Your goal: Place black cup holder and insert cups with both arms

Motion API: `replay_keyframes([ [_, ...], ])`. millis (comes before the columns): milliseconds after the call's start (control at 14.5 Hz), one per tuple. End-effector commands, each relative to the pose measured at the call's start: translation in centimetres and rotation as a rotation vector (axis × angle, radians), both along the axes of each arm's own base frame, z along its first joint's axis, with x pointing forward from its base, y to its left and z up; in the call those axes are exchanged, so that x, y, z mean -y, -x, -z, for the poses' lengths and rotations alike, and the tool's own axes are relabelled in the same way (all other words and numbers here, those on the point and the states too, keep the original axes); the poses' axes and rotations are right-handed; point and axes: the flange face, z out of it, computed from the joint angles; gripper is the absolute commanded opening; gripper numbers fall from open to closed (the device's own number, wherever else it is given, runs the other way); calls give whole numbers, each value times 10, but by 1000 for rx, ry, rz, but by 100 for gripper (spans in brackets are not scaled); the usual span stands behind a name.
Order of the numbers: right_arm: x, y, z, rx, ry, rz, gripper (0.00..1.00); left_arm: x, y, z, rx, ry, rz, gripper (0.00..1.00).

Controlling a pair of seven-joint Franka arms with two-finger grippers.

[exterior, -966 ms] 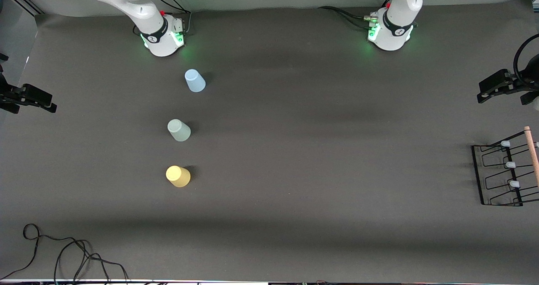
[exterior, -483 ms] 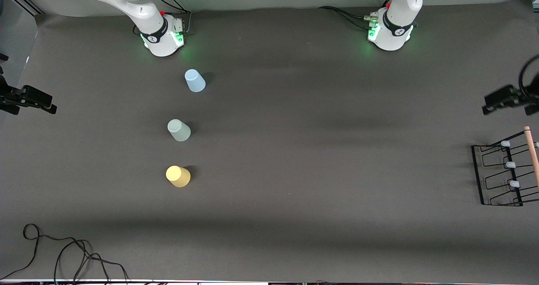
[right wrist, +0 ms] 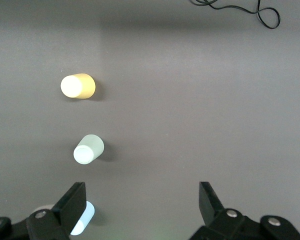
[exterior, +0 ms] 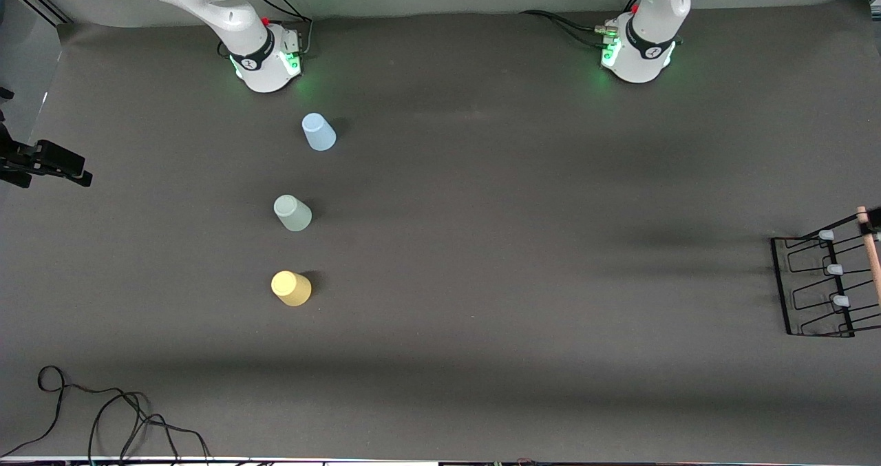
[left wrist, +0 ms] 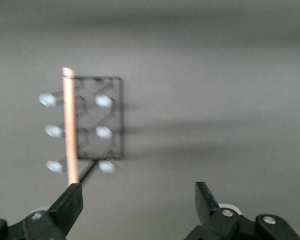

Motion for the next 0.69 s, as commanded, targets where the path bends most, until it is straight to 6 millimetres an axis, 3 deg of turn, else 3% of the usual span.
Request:
replay_keyframes([
  [0,0,-2,-4,-5,7,11,100,-47,-12,25,38,-20,35,100],
  [276,0,-2,-3,-7,7,11,100,-100,-11,91,-42,9,107,100],
  [483,-2,-2,-3,-7,7,16,100,-125,-6,120,-60,12,10,99],
  [621,-2,-1,-4,-6,7,19,100,-130,0,145,-73,17,3,94],
])
